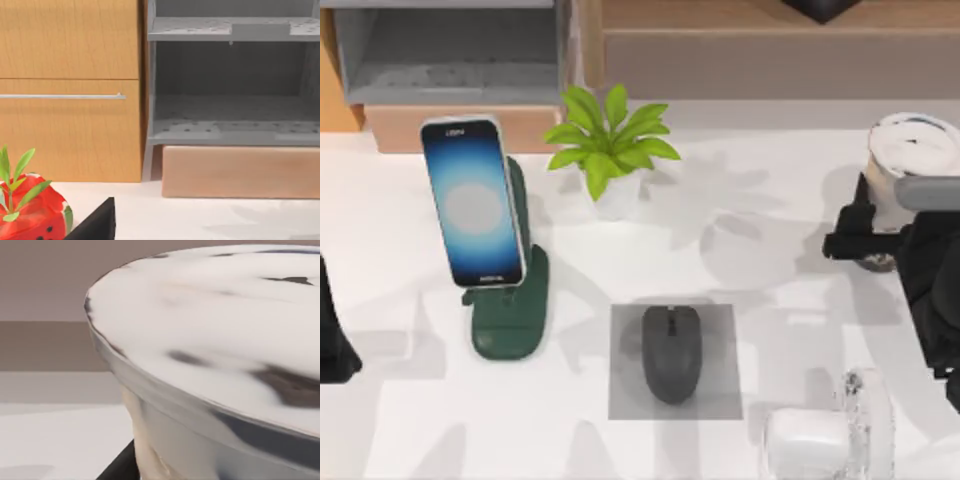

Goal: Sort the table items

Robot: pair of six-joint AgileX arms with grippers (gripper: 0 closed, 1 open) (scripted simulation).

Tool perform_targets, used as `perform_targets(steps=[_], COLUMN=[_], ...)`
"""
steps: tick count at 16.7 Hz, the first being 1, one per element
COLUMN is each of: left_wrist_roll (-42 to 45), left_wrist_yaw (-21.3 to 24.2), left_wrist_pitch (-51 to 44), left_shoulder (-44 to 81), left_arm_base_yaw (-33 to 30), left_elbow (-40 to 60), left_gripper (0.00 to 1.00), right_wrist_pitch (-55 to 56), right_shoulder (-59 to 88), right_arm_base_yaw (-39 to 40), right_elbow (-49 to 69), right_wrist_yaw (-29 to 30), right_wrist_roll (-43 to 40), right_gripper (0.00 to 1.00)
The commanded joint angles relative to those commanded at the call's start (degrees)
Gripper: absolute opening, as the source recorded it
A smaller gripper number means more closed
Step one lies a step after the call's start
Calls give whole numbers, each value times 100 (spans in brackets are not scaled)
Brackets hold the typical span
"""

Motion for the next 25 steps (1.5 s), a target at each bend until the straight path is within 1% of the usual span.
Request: perform_targets(steps=[6, 13, 18, 21, 25], left_wrist_roll=[0, 0, 0, 0, 0], left_wrist_yaw=[0, 0, 0, 0, 0], left_wrist_pitch=[0, 0, 0, 0, 0], left_shoulder=[0, 0, 0, 0, 0], left_arm_base_yaw=[0, 0, 0, 0, 0], left_elbow=[0, 0, 0, 0, 0], left_gripper=[100, 100, 100, 100, 100], right_wrist_pitch=[-22, -336, -292, -371, -940], right_shoulder=[-31, -358, -390, -671, -1062], right_arm_base_yaw=[3, 6, -10, -158, -589], right_elbow=[-9, -20, 44, 450, 1321], right_wrist_yaw=[0, -3, -26, -217, -680], right_wrist_roll=[8, 10, 25, 45, 64], right_gripper=[0, 0, 0, 0, 0])
